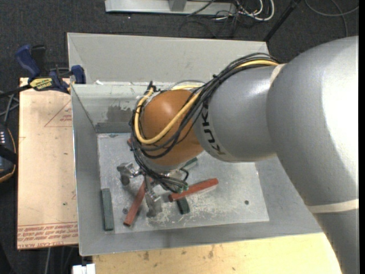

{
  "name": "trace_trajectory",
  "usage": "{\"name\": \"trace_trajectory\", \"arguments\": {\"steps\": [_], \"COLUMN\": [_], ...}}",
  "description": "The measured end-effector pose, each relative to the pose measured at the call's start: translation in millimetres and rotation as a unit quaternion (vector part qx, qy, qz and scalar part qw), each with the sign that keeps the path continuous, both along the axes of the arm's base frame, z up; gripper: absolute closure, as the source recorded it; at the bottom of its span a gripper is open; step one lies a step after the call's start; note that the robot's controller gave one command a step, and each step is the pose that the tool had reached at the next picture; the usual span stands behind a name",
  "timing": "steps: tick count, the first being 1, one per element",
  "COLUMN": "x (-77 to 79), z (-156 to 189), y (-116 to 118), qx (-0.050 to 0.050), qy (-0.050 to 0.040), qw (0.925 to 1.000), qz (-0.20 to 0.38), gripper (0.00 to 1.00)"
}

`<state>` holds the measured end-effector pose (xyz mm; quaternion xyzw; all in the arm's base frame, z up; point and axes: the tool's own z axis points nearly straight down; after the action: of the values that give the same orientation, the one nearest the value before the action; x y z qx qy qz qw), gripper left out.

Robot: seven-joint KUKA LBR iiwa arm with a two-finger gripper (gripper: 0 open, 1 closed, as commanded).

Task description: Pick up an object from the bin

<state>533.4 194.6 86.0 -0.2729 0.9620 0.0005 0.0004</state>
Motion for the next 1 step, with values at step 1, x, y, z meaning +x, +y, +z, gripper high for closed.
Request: {"name": "trace_trajectory", "arguments": {"steps": [1], "x": [60.0], "z": [-13.0], "y": [9.1], "qx": [0.001], "qy": [-0.0017], "qw": [0.9846], "qz": [0.175], "gripper": [1.0]}}
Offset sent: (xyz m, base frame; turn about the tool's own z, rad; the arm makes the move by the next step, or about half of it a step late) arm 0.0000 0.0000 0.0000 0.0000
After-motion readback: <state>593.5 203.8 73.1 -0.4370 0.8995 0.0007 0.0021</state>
